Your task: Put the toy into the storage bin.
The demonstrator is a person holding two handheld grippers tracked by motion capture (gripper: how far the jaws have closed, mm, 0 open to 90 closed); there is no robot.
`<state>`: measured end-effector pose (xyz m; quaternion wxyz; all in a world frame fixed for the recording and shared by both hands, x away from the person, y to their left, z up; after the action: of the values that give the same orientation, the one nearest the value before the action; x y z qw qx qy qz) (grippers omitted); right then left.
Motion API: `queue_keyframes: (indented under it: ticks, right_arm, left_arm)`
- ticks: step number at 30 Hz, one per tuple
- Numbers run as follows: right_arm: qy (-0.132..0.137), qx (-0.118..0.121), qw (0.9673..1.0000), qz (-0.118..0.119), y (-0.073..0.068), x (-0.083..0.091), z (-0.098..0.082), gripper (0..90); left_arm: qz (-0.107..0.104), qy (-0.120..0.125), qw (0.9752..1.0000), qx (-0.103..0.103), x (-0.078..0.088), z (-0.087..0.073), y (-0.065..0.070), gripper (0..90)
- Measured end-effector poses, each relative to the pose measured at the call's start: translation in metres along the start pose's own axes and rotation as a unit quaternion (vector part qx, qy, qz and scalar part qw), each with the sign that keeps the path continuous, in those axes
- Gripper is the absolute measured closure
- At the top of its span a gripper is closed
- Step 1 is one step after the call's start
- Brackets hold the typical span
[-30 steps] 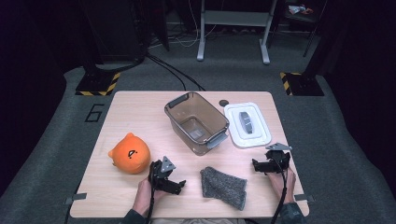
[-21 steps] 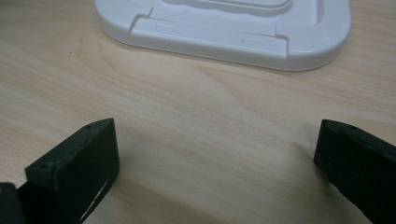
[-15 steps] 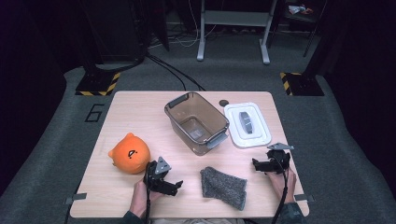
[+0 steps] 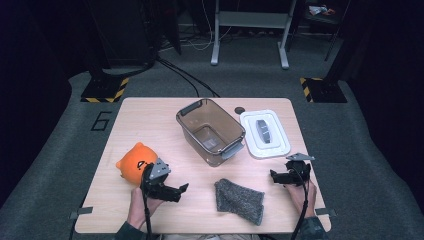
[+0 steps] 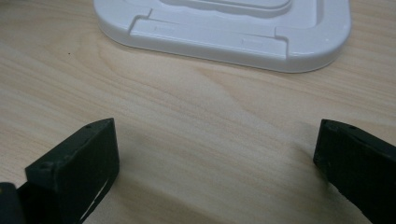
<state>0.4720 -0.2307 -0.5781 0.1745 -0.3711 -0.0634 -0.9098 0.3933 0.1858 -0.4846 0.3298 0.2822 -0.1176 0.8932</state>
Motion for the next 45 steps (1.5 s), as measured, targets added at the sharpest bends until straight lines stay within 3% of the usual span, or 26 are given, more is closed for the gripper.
queue_keyframes:
  ticks: [3, 7, 14, 18, 23, 24, 26, 31, 37, 40, 45]
  right_arm:
    - [0.0, 0.0, 1.0, 0.0, 0.0, 0.0, 0.0, 0.0]
    - [0.0, 0.0, 1.0, 0.0, 0.0, 0.0, 0.0, 0.0]
    - [0.0, -0.001, 1.0, 0.0, 0.0, 0.0, 0.0, 0.0]
    - [-0.001, -0.003, 1.0, 0.0, -0.001, 0.0, 0.0, 0.0]
    - [-0.001, -0.003, 1.0, 0.0, -0.001, 0.0, 0.0, 0.0]
    - [-0.001, -0.003, 1.0, 0.0, -0.001, 0.0, 0.0, 0.0]
    - [0.0, -0.001, 1.0, 0.0, 0.0, 0.0, 0.0, 0.0]
    - [-0.001, -0.002, 1.0, -0.001, -0.001, 0.0, 0.0, 0.0]
    - [-0.001, -0.003, 1.0, -0.001, -0.001, 0.0, 0.0, 0.0]
    - [0.0, 0.0, 1.0, 0.0, 0.0, 0.0, 0.0, 0.0]
    - [0.0, 0.0, 1.0, 0.0, 0.0, 0.0, 0.0, 0.0]
  left_arm:
    - [0.009, 0.01, 0.9999, -0.003, 0.014, 0.007, -0.017, 0.0]
    - [0.036, 0.019, 0.9992, 0.003, 0.029, 0.008, -0.044, 0.0]
    - [0.063, 0.012, 0.9972, 0.04, 0.044, -0.009, -0.091, 0.0]
    - [0.066, 0.007, 0.9957, 0.064, 0.044, -0.019, -0.106, 0.0]
    - [0.068, -0.017, 0.9948, 0.074, 0.028, -0.038, -0.114, 8.0]
    - [0.06, -0.024, 0.9948, 0.078, 0.025, -0.043, -0.114, 9.5]
    - [0.06, -0.015, 0.9937, 0.093, 0.021, -0.048, -0.115, 15.0]
    - [0.057, -0.022, 0.9935, 0.096, 0.012, -0.055, -0.111, 31.2]
    - [0.067, -0.041, 0.9923, 0.096, 0.007, -0.052, -0.111, 49.8]
    - [0.072, -0.039, 0.9915, 0.101, 0.007, -0.052, -0.111, 56.5]
    - [0.089, -0.029, 0.9916, 0.089, 0.009, -0.051, -0.107, 63.5]
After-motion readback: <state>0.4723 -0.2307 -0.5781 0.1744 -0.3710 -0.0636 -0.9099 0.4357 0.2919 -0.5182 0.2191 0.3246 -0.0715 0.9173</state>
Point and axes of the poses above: each handheld gripper's, and its own axes: x roughly backward along the jaws, z roughly out of its top, y roughly to its right, the point moved 7 cm from there along -x, roughly forward along the jaws, and after that the axes turned 1 degree about z, right-handed, at the moved point
